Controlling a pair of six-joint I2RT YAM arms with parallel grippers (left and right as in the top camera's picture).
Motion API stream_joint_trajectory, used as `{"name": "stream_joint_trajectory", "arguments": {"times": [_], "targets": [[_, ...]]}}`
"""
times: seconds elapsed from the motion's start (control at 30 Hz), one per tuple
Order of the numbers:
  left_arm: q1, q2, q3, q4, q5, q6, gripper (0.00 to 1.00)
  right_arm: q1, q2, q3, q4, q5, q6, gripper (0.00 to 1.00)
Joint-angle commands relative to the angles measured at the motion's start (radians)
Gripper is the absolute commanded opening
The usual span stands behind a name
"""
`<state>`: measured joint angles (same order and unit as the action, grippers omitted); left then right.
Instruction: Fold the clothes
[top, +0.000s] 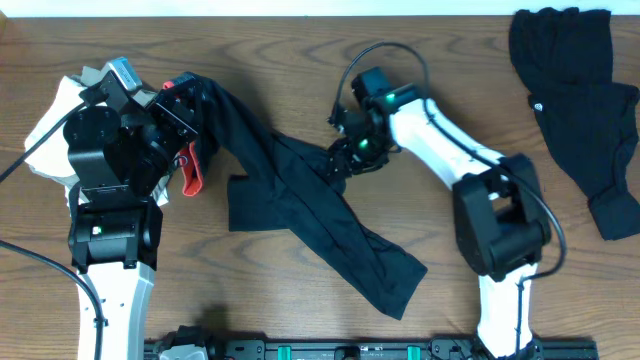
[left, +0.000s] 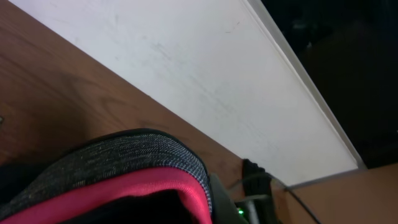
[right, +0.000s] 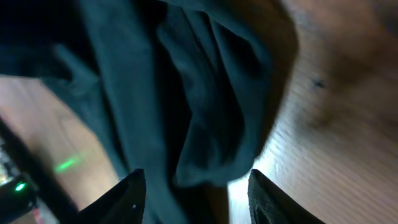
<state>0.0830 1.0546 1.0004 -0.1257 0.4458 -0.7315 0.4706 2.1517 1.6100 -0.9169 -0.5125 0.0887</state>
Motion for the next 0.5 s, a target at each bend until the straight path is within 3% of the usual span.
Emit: {"name": "stream_joint_trajectory", "arguments": {"times": [0.0, 0.2, 0.27, 0.33, 0.37, 0.47], "targets": [[-0.001, -0.017, 0.014, 0.006, 0.018, 0.022, 0.06, 0.028, 0.042, 0.001, 0.014, 0.092, 0.074, 0.51], [-0.001, -0.017, 0.014, -0.004, 0.018, 0.025, 0.06, 0.051, 0.068, -0.002, 0.049, 0.154, 0.084, 0.48], [-0.001, -0.017, 0.014, -0.007, 0.018, 0.025, 0.06, 0.056, 0.073, -0.002, 0.055, 0.159, 0.089, 0.36], [-0.001, -0.017, 0.014, -0.011, 0.018, 0.025, 0.06, 0.056, 0.076, -0.002, 0.057, 0.174, 0.108, 0.09], [-0.001, -0.017, 0.014, -0.016, 0.018, 0.025, 0.06, 0.056, 0.076, -0.002, 0.058, 0.184, 0.114, 0.02], [-0.001, -0.017, 0.014, -0.032, 0.018, 0.032, 0.06, 0.051, 0.072, -0.002, 0.053, 0.248, 0.128, 0.01]]}}
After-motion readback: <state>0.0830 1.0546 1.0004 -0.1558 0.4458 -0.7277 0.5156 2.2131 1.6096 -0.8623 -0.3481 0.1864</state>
